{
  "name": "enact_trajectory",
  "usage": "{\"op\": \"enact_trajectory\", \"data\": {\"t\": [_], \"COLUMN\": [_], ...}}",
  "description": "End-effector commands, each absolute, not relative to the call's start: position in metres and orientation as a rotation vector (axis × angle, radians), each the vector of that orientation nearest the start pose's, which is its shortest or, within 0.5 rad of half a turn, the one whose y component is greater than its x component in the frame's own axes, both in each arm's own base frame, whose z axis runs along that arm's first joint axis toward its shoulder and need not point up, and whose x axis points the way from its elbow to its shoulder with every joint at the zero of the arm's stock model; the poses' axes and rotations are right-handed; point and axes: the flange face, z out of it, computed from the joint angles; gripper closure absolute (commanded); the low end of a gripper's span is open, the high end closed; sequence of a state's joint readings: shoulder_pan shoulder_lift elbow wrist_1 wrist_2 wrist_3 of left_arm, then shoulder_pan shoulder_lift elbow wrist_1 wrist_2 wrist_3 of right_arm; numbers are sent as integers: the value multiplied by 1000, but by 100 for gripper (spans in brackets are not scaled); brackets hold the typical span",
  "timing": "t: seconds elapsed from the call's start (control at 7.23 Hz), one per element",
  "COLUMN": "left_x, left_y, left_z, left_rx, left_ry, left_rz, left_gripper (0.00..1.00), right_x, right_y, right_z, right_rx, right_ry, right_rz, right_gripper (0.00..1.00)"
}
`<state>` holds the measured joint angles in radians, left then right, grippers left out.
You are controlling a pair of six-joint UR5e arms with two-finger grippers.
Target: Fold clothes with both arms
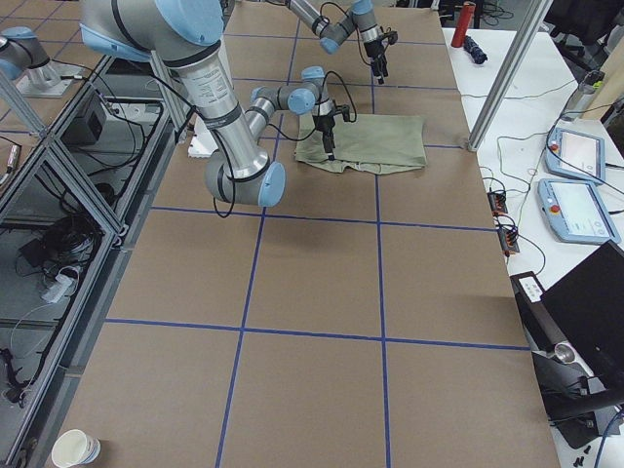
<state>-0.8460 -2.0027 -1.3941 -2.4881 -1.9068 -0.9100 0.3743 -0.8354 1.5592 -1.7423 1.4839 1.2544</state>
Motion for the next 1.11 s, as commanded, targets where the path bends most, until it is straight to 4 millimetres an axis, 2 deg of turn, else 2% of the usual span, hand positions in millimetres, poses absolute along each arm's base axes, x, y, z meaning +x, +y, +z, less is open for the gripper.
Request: {"op": "enact_trajectory", "data": {"t": [0.0,0.28,0.55,0.69,0.83,0.97], "left_x": [379,382,383,386,386,386], "left_y": [-577,-576,-574,-573,-572,-573], "left_z": [395,394,395,394,393,394], "left_rx": [574,572,569,567,567,567], "left_ry": [1047,1050,1049,1052,1054,1052], "left_rz": [35,36,38,41,40,41], "left_gripper": [0,0,0,0,0,0], "right_x": [-614,-610,-591,-578,-560,-537], "right_y": [-395,-395,-403,-399,-393,-392], "right_z": [253,259,261,272,296,306], "right_rx": [264,259,253,245,239,247], "right_ry": [-458,-406,-352,-327,-311,-309], "right_rz": [58,32,-7,-19,-20,-37], "right_gripper": [2,1,1,1,1,1]}}
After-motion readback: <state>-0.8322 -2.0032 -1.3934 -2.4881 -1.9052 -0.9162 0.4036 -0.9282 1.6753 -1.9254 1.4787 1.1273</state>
